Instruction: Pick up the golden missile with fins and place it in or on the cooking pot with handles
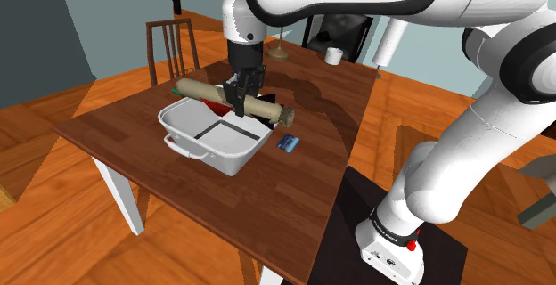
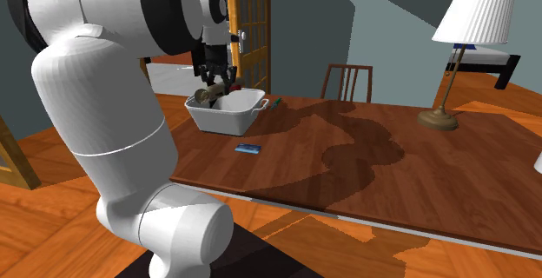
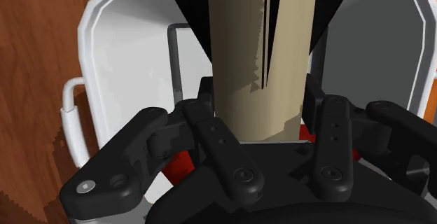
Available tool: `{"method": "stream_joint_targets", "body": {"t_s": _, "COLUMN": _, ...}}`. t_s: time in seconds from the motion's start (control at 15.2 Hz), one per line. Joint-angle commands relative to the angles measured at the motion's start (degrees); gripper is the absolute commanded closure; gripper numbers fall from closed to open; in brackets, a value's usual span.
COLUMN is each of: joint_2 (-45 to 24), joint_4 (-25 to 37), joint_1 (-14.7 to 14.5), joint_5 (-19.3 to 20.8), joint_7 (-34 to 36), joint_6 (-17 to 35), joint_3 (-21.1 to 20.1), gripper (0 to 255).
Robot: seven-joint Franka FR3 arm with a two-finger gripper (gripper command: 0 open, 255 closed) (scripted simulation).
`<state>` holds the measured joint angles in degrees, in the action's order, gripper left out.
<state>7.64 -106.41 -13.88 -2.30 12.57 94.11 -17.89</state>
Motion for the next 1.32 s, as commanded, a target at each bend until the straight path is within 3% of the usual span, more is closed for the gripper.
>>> {"method": "stream_joint_targets", "body": {"t_s": 0.0, "joint_2": 0.0, "joint_4": 0.0, "joint_1": 0.0, "joint_5": 0.0, "joint_7": 0.0, "joint_6": 0.0, "joint_3": 0.0, "gripper": 255}}
{"method": "stream_joint_targets", "body": {"t_s": 0.07, "joint_2": 0.0, "joint_4": 0.0, "joint_1": 0.0, "joint_5": 0.0, "joint_7": 0.0, "joint_6": 0.0, "joint_3": 0.0, "gripper": 255}}
{"method": "stream_joint_targets", "body": {"t_s": 0.13, "joint_2": 0.0, "joint_4": 0.0, "joint_1": 0.0, "joint_5": 0.0, "joint_7": 0.0, "joint_6": 0.0, "joint_3": 0.0, "gripper": 0}}
{"method": "stream_joint_targets", "body": {"t_s": 0.46, "joint_2": 0.0, "joint_4": 0.0, "joint_1": 0.0, "joint_5": 0.0, "joint_7": 0.0, "joint_6": 0.0, "joint_3": 0.0, "gripper": 0}}
{"method": "stream_joint_targets", "body": {"t_s": 0.73, "joint_2": -1.9, "joint_4": 9.4, "joint_1": 0.0, "joint_5": 0.6, "joint_7": 0.5, "joint_6": -7.5, "joint_3": -0.1, "gripper": 0}}
{"method": "stream_joint_targets", "body": {"t_s": 1.25, "joint_2": -1.9, "joint_4": 9.4, "joint_1": 0.0, "joint_5": 0.6, "joint_7": 0.5, "joint_6": -7.5, "joint_3": -0.1, "gripper": 0}}
